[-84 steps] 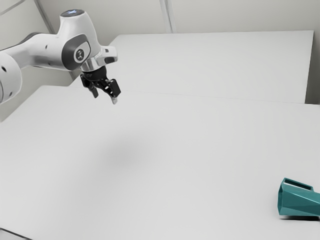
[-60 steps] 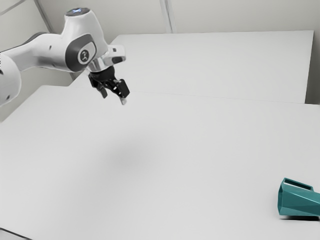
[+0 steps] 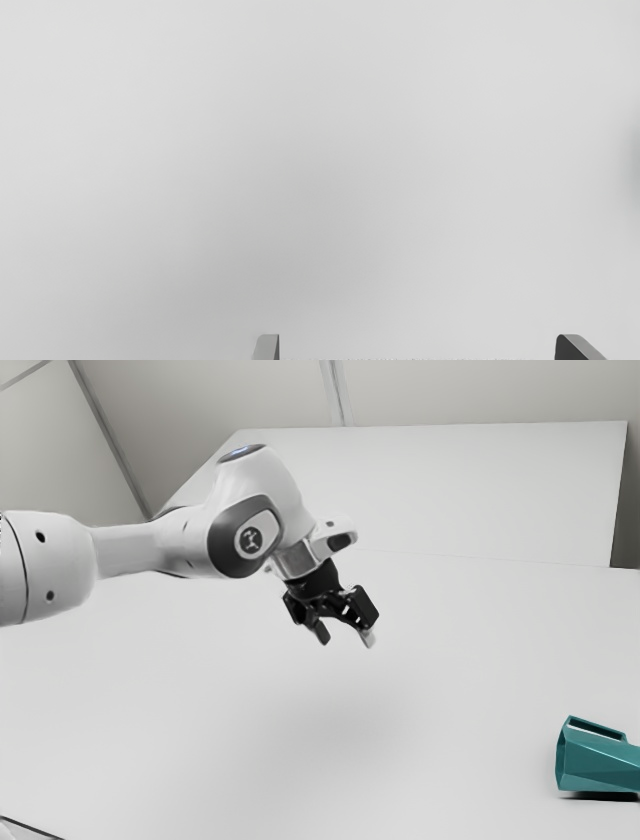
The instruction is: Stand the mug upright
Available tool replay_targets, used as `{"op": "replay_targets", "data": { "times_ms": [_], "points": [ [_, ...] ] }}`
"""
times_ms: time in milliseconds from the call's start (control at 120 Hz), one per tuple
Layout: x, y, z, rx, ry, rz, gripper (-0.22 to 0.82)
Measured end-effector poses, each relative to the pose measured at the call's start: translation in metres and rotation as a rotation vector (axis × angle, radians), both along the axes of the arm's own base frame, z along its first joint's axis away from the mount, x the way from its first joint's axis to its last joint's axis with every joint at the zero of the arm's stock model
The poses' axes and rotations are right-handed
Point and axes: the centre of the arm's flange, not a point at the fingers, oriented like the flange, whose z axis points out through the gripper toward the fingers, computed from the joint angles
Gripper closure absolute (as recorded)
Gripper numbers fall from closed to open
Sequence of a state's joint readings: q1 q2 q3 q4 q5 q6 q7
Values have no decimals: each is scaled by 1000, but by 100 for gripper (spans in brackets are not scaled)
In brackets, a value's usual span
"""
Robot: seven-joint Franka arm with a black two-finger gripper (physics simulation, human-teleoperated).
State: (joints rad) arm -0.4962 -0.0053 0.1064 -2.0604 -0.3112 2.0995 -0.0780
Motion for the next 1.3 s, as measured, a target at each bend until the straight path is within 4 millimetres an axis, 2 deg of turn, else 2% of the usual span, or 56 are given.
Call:
{"op": "replay_targets", "data": {
  "times_ms": [325, 408, 467, 567, 617, 717, 842, 942, 1050, 1300],
  "points": [
    [-62, -115, -22, -129, 54, -8, 0],
    [-72, -137, -32, -149, 75, -1, 0],
    [-68, -138, -40, -159, 85, 32, 0],
    [-35, -113, -53, -174, 94, 147, 0],
    [-31, -113, -56, -187, 95, 175, 0],
    [-45, -137, -58, -210, 98, 167, 0],
    [-51, -149, -61, -228, 98, 185, 0],
    [-62, -169, -71, -238, 107, 186, 0],
    [-66, -201, -79, -254, 102, 176, 0],
    [-60, -271, -98, -284, 86, 146, 0]
  ]
}}
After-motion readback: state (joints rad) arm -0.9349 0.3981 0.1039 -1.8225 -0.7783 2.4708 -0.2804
